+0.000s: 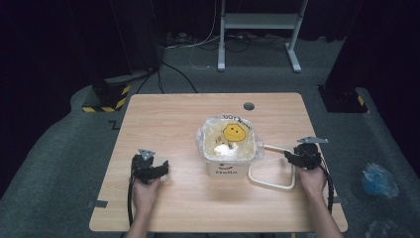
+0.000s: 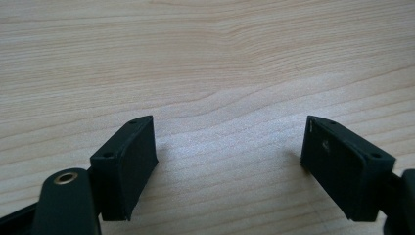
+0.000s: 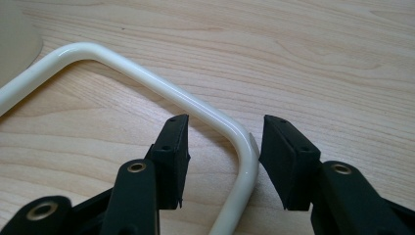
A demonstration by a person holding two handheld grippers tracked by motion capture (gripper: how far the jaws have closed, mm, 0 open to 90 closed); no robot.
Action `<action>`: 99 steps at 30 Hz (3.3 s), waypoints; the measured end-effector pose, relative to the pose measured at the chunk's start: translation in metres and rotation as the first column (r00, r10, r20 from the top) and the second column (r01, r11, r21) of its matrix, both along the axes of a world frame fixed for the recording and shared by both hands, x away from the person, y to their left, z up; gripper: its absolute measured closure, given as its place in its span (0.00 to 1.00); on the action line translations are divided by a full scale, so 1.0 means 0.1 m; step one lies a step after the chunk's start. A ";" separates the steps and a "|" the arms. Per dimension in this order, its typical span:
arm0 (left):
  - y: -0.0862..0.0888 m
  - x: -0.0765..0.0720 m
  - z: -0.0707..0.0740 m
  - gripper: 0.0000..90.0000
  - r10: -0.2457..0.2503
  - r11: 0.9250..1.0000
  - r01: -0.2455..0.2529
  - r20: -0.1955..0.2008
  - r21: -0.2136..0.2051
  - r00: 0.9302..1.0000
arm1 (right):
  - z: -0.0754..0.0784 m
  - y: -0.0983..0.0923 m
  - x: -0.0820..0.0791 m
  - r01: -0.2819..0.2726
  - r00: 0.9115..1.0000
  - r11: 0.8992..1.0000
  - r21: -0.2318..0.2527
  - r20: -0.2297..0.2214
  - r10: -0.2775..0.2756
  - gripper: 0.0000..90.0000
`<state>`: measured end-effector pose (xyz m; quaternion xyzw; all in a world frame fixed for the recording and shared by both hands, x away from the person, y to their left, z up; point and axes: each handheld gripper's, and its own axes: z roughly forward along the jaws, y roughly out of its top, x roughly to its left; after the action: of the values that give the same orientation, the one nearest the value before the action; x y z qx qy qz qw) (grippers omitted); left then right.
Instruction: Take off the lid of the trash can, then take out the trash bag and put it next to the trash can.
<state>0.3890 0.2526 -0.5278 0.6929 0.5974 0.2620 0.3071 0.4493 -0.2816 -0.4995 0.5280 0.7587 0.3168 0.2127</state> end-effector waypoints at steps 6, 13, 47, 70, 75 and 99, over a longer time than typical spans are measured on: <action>0.00 0.00 0.00 0.23 0.000 1.000 0.000 0.000 0.000 1.000 | 0.03 0.05 -0.04 -0.012 1.000 1.000 0.012 0.017 0.011 0.57; 0.00 0.00 0.00 0.23 0.000 1.000 0.000 0.000 -0.001 1.000 | 0.08 0.12 -0.10 -0.038 0.998 0.999 0.019 0.044 0.037 0.57; 0.00 0.00 0.00 0.23 0.000 1.000 0.000 0.001 0.000 1.000 | -0.14 0.57 -0.50 -0.094 0.994 0.994 0.052 0.056 0.091 0.52; 0.00 -0.02 0.00 0.24 -0.002 1.000 0.002 -0.001 0.002 1.000 | -0.24 0.70 -0.58 -0.079 0.994 0.997 0.002 0.073 0.078 0.48; 0.00 -0.01 0.00 0.24 -0.003 1.000 0.003 -0.001 0.000 1.000 | -0.24 0.70 -0.57 -0.078 0.995 0.997 0.003 0.069 0.078 0.44; -0.32 0.06 0.43 0.18 -0.193 0.948 0.204 0.071 -0.245 0.979 | 0.07 0.70 -0.54 -0.105 0.992 0.989 0.102 0.074 0.098 0.37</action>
<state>0.3951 0.2210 -0.4850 0.6988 0.5457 0.1682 0.4307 0.3952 -0.2113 -0.4925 0.4880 0.7590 0.3848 0.1941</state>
